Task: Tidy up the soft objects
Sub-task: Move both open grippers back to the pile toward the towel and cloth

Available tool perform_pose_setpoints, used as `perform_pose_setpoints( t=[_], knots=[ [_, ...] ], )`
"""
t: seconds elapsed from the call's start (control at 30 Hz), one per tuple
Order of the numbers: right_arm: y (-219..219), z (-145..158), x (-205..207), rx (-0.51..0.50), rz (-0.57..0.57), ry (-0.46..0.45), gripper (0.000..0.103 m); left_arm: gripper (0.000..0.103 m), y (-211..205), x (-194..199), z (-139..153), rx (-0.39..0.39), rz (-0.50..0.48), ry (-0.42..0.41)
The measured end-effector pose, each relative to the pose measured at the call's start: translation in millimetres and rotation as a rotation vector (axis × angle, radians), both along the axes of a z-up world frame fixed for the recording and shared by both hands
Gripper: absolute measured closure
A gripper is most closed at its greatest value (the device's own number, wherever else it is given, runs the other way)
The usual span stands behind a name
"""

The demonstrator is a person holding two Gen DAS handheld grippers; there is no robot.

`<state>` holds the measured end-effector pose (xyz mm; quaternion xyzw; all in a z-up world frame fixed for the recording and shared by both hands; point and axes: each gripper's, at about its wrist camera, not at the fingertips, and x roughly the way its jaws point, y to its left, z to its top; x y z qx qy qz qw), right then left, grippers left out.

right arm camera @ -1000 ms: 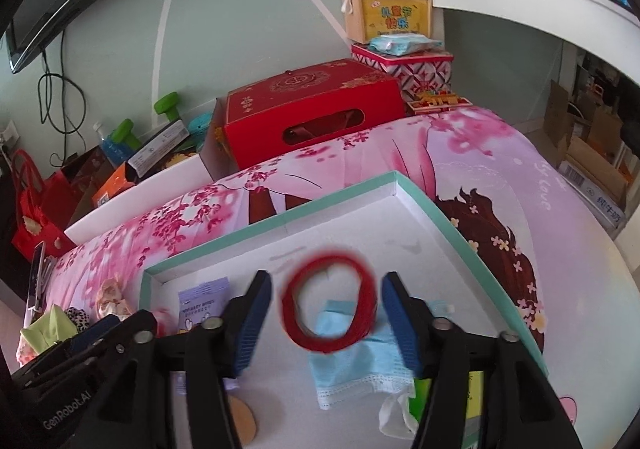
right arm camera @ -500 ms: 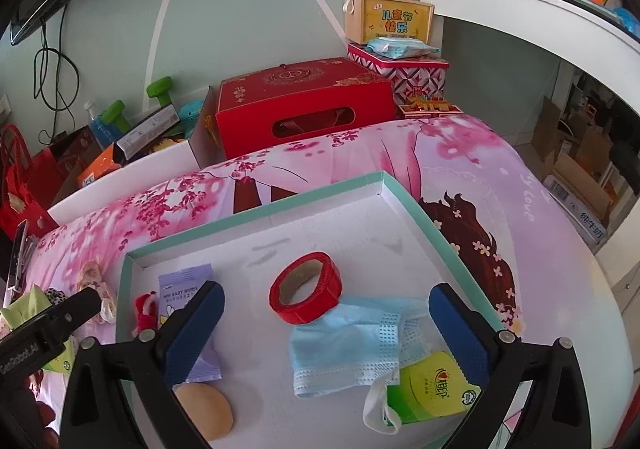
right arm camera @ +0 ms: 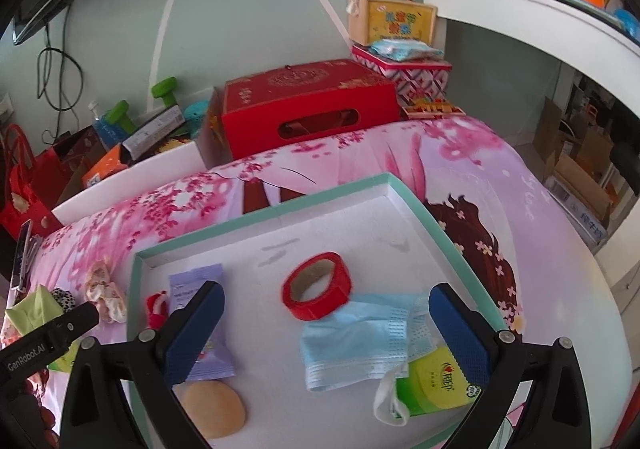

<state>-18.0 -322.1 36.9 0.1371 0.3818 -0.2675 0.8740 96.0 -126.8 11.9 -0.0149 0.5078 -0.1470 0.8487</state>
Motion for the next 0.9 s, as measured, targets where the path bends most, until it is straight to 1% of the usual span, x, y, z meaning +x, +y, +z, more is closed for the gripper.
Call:
perform_pose_setpoints(
  t=[0.2,0.33,0.47,0.6,0.8,0.87,0.9],
  knots=[
    [23,9,8,0.001,0.061,-0.025,0.0,0.009,31,3,16,-0.001,0.07,-0.019],
    [40,14,12,-0.021,0.093,-0.029,0.0,0.009,64,6,27,0.013,0.134,-0.044],
    [58,17,16,-0.033,0.132,-0.043,0.0,0.009,107,10,39,0.039,0.222,-0.07],
    [78,19,22,-0.046,0.174,-0.05,0.0,0.009,140,13,44,0.07,0.301,-0.081],
    [104,19,26,-0.04,0.212,-0.069,0.0,0.009,180,15,47,0.097,0.365,-0.103],
    [114,17,29,-0.047,0.227,-0.067,0.0,0.008,192,16,45,0.102,0.389,-0.098],
    [117,16,29,-0.05,0.23,-0.063,0.0,0.004,198,17,44,0.097,0.398,-0.093]
  ],
)
